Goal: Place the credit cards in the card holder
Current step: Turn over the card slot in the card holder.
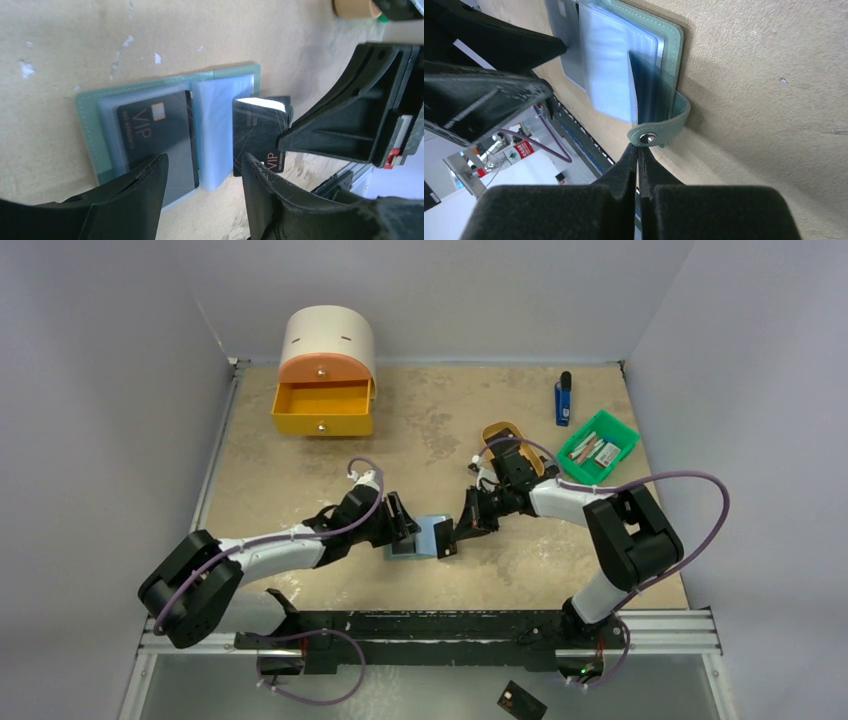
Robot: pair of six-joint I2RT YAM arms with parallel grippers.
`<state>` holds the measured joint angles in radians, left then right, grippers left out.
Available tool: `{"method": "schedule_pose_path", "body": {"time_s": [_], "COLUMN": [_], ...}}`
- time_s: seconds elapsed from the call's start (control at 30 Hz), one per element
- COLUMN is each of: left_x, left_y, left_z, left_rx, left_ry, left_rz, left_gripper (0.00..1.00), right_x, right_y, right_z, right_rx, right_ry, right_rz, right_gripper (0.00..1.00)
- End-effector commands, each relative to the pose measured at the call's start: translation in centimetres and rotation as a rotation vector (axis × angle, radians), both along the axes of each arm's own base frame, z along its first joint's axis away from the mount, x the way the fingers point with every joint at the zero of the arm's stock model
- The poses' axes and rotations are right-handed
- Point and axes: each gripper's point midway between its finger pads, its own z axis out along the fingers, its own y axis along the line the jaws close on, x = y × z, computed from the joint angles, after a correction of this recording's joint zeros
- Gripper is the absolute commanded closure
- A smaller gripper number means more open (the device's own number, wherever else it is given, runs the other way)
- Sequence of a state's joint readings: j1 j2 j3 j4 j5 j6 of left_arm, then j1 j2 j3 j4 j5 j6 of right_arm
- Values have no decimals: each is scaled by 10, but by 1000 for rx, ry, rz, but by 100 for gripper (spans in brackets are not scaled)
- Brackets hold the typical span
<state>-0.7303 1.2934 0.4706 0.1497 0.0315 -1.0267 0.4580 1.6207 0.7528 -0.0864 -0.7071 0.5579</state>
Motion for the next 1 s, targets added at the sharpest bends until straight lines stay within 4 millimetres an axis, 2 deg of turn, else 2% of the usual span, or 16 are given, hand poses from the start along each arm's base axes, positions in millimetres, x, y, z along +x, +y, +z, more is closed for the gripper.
{"method": "schedule_pose_path", "body": {"time_s": [0.0,0.1,0.23,0.47,0.7,0.97], "left_x": [3,0,1,3,4,3], "left_y": [-17,-21,-21,-20,-16,-15], "left_z": [12,14,7,-10,-17,-27], "left_rx": [37,61,127,204,262,289], "left_ry": [-48,-64,-60,-24,-6,11], "left_rz": [-61,-76,-86,-93,-87,-96], "left_gripper": [45,45,47,69,72,100], "right_x": [8,8,7,7,6,6], "right_y": [9,9,10,12,11,12], "right_z": [10,8,8,14,14,20], "right_rx": [47,47,53,59,60,66], "right_ry": [-17,-13,-12,-25,-28,-39], "right_rz": [11,11,11,15,17,18], "right_gripper": [100,100,100,100,100,100]}}
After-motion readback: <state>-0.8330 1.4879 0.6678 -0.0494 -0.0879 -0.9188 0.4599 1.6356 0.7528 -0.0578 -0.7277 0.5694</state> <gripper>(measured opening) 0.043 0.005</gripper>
